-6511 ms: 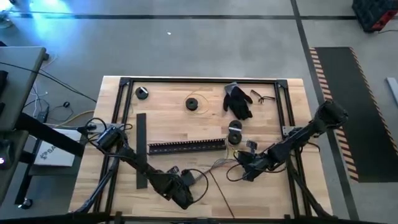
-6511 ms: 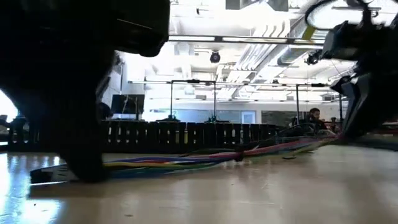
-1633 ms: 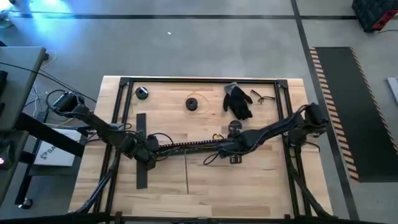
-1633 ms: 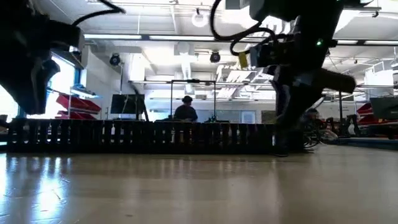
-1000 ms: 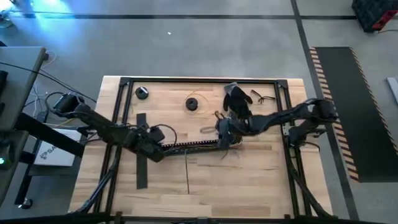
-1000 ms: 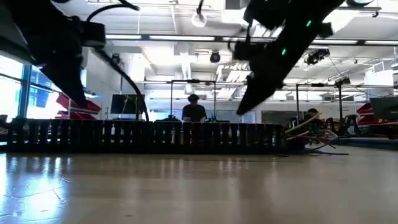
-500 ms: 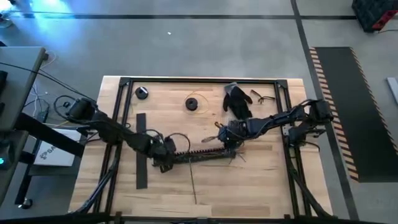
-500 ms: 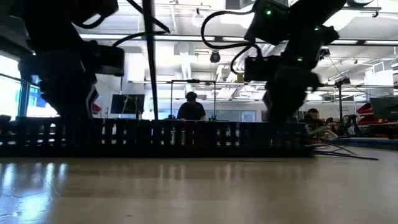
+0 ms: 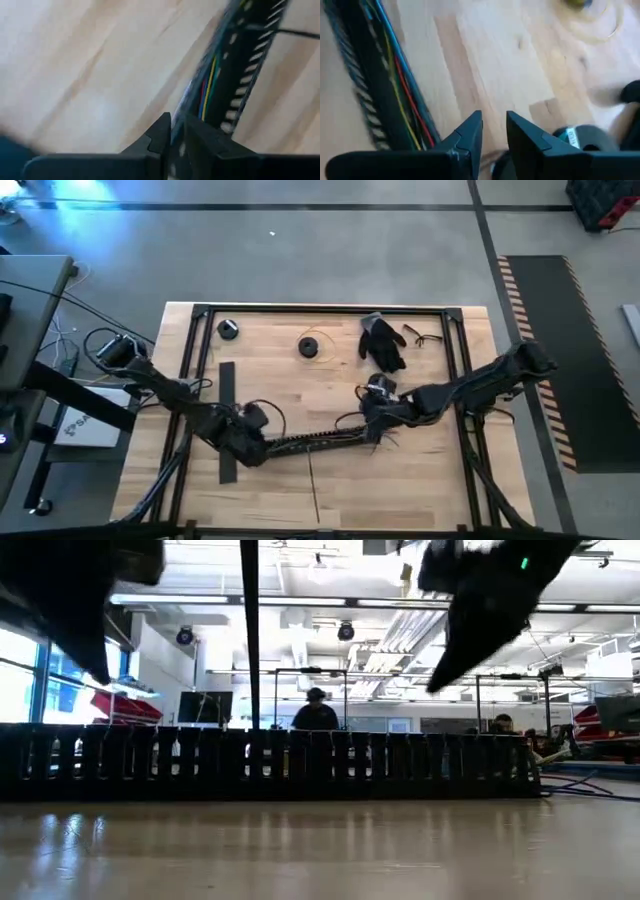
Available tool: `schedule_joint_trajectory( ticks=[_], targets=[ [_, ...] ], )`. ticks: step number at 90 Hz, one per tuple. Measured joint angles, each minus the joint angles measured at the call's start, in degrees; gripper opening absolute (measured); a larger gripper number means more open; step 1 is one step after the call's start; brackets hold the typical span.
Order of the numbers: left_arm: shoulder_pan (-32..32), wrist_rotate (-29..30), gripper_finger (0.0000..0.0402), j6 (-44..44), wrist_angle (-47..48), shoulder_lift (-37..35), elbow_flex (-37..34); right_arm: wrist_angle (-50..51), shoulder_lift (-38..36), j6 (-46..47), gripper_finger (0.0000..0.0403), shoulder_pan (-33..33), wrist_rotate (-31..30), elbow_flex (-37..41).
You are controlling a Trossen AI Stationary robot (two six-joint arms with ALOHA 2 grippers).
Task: Ziptie cables
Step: Put the black zip tie cable into the black cable duct, then close the black cable duct
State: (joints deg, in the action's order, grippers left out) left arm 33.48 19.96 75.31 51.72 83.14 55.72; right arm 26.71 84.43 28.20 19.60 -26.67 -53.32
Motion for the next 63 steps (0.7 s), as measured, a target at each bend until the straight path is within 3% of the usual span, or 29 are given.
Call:
schedule_joint_trajectory(
  ticks=[18, 35, 49, 63],
  targets=[
    [1.6, -0.1, 0.0055, 14.0, 2.6, 0.1, -3.2, -3.8, -2.3, 1.7, 0.0071, 4.1, -2.3, -0.1],
    [1.6, -9.2, 0.0073, 21.2, 3.8, 0.5, -6.1, -6.0, -2.0, 1.4, 0.0071, 6.8, -3.7, -0.1],
    [3.0, -15.6, 0.0132, 26.2, 9.3, 0.3, -7.9, -6.0, -1.9, 1.3, 0.0071, 7.8, -8.8, -0.1],
    [6.2, -15.6, 0.0215, 33.8, 9.2, 0.3, -7.8, -6.0, -1.9, -0.1, 0.0071, 7.9, -11.5, -0.1]
  ],
)
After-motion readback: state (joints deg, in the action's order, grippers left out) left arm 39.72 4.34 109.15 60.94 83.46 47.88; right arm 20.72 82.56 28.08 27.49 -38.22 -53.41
